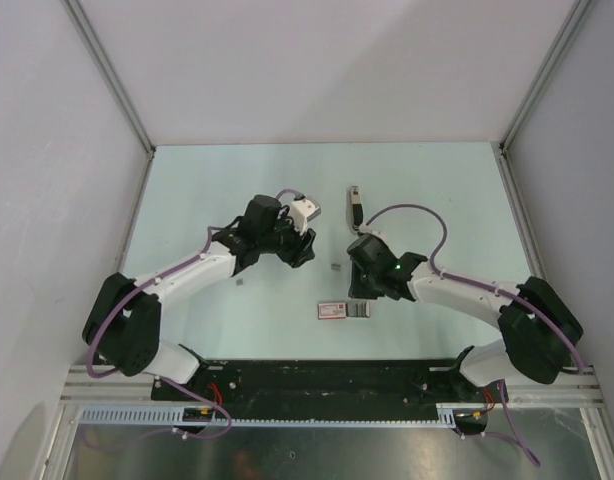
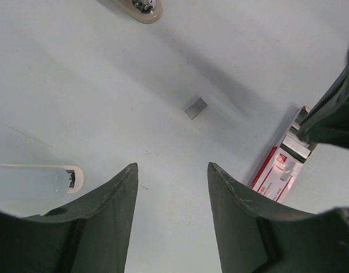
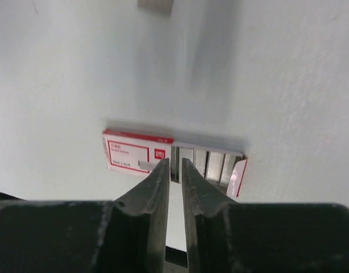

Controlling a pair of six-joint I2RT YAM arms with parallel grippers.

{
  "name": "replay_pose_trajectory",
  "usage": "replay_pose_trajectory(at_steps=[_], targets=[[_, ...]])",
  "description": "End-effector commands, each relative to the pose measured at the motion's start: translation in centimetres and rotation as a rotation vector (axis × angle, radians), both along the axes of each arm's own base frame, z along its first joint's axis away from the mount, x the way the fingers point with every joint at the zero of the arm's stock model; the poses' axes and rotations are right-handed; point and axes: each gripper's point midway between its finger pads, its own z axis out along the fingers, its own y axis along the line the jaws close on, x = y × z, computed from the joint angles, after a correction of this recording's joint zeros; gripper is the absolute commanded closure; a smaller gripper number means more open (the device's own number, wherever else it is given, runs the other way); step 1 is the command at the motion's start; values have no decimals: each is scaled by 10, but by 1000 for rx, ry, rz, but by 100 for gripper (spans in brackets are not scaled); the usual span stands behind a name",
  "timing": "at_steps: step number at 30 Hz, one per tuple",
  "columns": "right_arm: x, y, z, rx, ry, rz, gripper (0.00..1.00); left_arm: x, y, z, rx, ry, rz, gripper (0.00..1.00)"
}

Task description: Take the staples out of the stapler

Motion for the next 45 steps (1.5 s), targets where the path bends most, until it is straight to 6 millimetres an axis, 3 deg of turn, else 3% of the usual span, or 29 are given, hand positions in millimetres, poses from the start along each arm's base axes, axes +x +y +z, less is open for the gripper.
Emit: replay_pose_trajectory(at_steps=[1,4,7,12,22,31,40,45], targets=[[29,-7,47,77,-101,-26,75,7,-13,-1,18,-28,-56,43],[44,-27,63,87,-143,-67,65,10,-23,-9,31,-9,-71,43],[56,-39,65,84,-160,-79,60,8,-31,-18,21,35,-87,42],[60,-56,60,42,-153,-98,59,-2,-50,-31,72,-33,-257,40],[68,-91,84,62,-205,-171,59,-1,-80,-58,175,-212,-597,29],[65,-101,79,79,-194,-183,60,10,-92,-76,214,-198,-662,28],[67,-102,80,119,-181,-166,62,5,-87,-93,262,-150,-719,29],[69,-104,80,127,-177,-165,63,8,-87,-98,281,-122,-720,35]])
